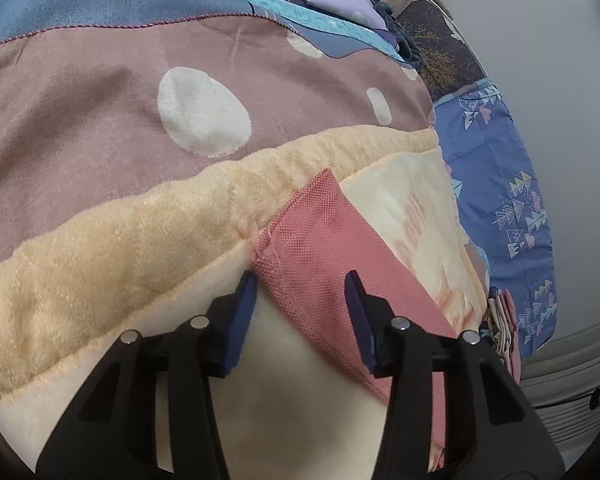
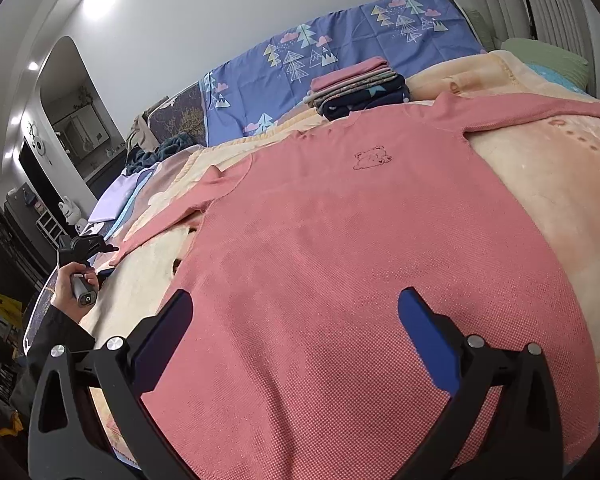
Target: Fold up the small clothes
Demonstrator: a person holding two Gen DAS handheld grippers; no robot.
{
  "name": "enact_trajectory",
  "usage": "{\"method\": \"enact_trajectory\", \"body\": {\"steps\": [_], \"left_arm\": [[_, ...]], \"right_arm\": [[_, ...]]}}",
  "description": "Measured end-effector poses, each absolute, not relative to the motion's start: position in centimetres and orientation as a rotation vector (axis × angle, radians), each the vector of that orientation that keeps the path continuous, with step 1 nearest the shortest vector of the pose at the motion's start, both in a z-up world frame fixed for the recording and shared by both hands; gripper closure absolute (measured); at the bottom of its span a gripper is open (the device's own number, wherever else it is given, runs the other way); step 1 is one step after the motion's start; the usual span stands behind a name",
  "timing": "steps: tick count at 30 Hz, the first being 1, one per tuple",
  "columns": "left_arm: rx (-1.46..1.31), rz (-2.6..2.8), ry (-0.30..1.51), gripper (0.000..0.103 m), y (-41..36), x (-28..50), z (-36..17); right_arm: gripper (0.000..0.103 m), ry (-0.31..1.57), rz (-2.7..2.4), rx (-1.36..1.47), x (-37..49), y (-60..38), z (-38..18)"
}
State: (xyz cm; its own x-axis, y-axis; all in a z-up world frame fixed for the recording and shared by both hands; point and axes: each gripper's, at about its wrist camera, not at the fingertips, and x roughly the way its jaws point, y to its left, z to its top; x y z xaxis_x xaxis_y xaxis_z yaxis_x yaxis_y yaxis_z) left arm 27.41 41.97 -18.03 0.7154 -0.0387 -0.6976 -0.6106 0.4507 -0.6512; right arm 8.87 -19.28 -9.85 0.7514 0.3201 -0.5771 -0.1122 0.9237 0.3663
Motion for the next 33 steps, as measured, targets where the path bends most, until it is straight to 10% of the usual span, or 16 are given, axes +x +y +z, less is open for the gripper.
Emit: {"method": "enact_trajectory", "body": {"steps": [7, 22, 33], "left_arm": [[-1.095, 0.394, 0.695, 0.096, 43.1, 27.7, -19.1], [-1.019, 0.134, 0.532, 0.098, 36.6, 28.7, -9.7], [-1.004, -0.198, 0.511, 0.098, 23.7, 31.5, -3.6]], "right_arm": [[0.001, 0.678, 0.252, 0.278, 9.0, -18.6, -9.0], [0.001, 0.637, 0.44, 0.272, 14.2, -18.0, -1.8], [0.001, 0.96, 0.944, 0.766, 30.4, -14.9, -1.6]]}}
